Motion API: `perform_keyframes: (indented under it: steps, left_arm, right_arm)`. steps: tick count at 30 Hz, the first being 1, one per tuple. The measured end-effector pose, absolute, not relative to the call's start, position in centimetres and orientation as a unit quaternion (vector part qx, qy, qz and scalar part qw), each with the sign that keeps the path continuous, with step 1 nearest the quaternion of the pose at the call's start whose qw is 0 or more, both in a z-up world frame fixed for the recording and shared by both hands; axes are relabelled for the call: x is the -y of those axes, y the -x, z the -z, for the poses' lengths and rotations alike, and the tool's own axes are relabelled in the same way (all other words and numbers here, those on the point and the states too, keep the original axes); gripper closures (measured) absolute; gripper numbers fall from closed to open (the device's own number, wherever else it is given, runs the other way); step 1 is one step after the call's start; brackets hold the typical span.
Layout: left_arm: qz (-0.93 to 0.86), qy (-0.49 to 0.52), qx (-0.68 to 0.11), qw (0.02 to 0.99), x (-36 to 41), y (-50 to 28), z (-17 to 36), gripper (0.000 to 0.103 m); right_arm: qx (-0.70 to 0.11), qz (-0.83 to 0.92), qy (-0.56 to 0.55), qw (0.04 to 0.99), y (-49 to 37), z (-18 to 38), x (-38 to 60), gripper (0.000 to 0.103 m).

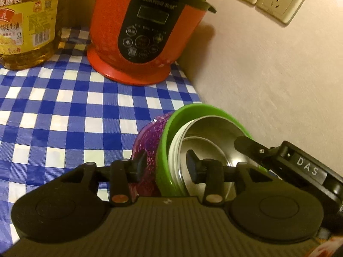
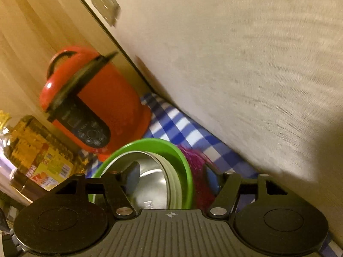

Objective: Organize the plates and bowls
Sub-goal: 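Lower the green bowl stack onto the pink dishes with both grippers, then open both grippers and release the green bowl rim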

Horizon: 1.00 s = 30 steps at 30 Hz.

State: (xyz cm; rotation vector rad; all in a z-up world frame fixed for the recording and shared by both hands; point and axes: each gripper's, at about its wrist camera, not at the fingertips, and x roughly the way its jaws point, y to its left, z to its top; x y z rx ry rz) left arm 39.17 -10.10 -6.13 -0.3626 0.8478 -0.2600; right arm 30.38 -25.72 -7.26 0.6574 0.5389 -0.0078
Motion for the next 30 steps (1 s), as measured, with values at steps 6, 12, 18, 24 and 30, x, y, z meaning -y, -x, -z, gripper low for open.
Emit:
perform_keyframes:
  steps: [6,12,18,24,30]
  left_arm:
    - [0.123,0.171,-0.39,0.896,9.5,-37.6,5.1,0.062]
    - [0.118,0.168,-0.366,0.908,8.8,-35.0,3.6,0.051]
    - [0.113,0.145,-0.357,0.916,8.5,-31.8,2.7,0.037]
    - [0.104,0.13,-0.366,0.916,8.5,-28.4,2.4,0.034]
    - [0.083,0.115,-0.355,0.924,8.2,-24.6,2.0,0.033]
  right_arm:
    - [-0.245,0.002,-0.324,0.914,-28.9,6.9,25.9,0.038]
    - [-0.224,-0.003,-0.327,0.918,-26.7,6.1,26.2,0.038]
    - [-0.223,-0.006,-0.313,0.923,-24.0,5.4,26.2,0.038]
    - [-0.254,-0.008,-0.298,0.92,-20.7,5.2,25.5,0.038]
    - [-0.263,-0.007,-0.271,0.926,-16.9,5.1,24.6,0.033]
